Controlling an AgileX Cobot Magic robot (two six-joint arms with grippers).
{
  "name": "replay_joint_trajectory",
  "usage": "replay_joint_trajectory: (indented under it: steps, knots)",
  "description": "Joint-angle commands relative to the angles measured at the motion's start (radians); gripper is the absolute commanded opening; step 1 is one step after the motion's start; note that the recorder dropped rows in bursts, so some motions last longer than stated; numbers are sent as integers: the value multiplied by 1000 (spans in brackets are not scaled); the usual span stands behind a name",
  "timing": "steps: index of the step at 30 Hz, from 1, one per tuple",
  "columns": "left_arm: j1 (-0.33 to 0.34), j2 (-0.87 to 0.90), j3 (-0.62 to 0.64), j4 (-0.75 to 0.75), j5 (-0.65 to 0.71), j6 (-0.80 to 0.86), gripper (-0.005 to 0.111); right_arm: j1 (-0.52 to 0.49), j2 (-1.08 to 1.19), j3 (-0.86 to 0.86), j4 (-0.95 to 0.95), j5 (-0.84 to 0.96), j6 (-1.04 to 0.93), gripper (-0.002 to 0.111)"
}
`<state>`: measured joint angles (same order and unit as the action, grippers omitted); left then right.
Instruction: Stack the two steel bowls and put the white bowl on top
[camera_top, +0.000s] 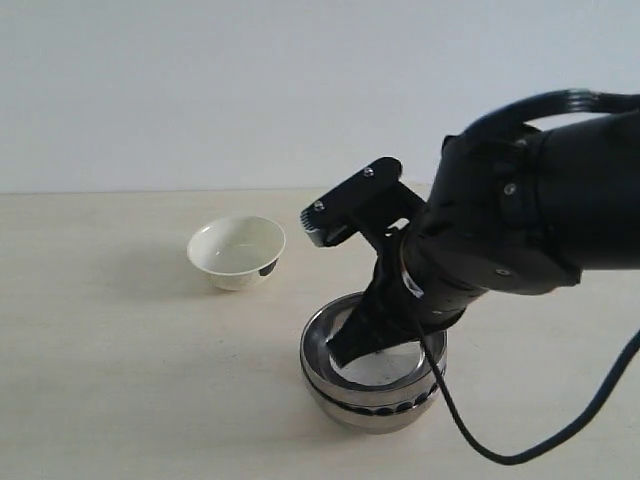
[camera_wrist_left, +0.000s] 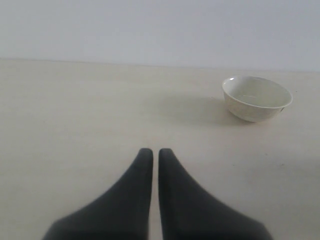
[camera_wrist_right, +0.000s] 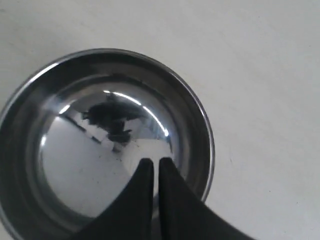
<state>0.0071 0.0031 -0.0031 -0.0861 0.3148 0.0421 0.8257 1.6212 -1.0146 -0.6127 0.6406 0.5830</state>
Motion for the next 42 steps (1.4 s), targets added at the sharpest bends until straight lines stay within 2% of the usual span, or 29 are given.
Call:
replay_joint_trajectory:
  steps: [1,5,10,19,26,42]
  knots:
    - [-5,-3,3,0,-8,-5,4,-83,-6,67,-22,-96,43,0]
    - [-5,-3,3,0,-8,-5,4,-132,-6,118,-22,-193,43,0]
    - [-5,-3,3,0,-8,-5,4,-143,-6,195,-22,-349,43,0]
    - [-5,-3,3,0,-8,-5,4,-143,-6,206,-22,-393,41,0]
    - [-5,-3,3,0,-8,-5,4,-139,-6,247,-22,-684,40,0]
    - [-5,-3,3,0,-8,-5,4,-139,-6,363,-20,-778,10,0]
